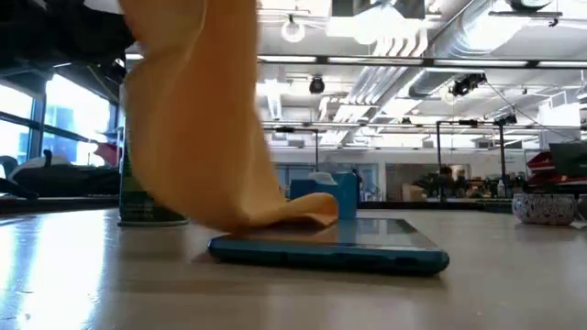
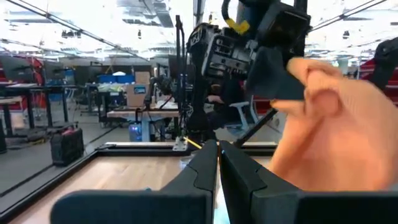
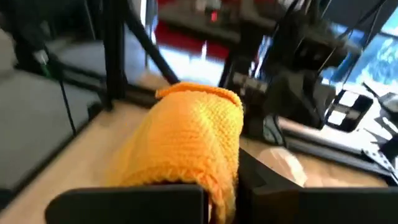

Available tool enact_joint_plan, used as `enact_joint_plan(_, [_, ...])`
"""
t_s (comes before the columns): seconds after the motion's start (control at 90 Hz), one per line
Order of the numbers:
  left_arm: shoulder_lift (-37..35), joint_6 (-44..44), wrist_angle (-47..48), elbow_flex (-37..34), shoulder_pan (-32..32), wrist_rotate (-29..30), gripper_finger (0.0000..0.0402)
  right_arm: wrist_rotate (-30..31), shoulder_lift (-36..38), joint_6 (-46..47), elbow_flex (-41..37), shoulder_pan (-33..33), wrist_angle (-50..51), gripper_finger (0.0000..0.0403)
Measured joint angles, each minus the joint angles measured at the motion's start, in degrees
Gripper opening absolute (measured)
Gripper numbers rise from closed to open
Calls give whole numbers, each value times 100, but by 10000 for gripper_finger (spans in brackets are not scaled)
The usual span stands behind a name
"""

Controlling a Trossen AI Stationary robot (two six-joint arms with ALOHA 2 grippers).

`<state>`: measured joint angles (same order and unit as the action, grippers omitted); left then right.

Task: Apply microfiber cloth
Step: Wipe the tablet with the orange microfiber cloth, then return to Home Position

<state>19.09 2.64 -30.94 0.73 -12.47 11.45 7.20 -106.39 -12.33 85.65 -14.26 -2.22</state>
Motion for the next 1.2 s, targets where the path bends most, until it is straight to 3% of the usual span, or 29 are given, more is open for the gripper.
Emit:
enact_joint_plan(0.356, [0, 96, -19, 0, 0, 49, 0, 76, -173, 475, 279, 88, 522, 116])
enact_joint_plan(0.567, [0, 103, -17, 0, 0, 152, 0, -359, -127, 1238, 272, 204, 2100, 165])
enact_joint_plan(0.722, [0, 105, -13, 0, 0, 208, 0, -877, -110, 1631, 272, 205, 3301, 174])
enact_joint_plan(0.878, [2, 92, -17, 0, 0, 353, 0, -868, -110, 1679, 270, 243, 4230, 172])
enact_joint_plan(1.056, [2, 65, -80, 0, 0, 583, 0, -877, -110, 1644, 270, 362, 4054, 172])
enact_joint_plan(1.2, [-3, 57, -297, 0, -4, 564, 0, -768, 15, 1438, 385, 381, 4573, 172])
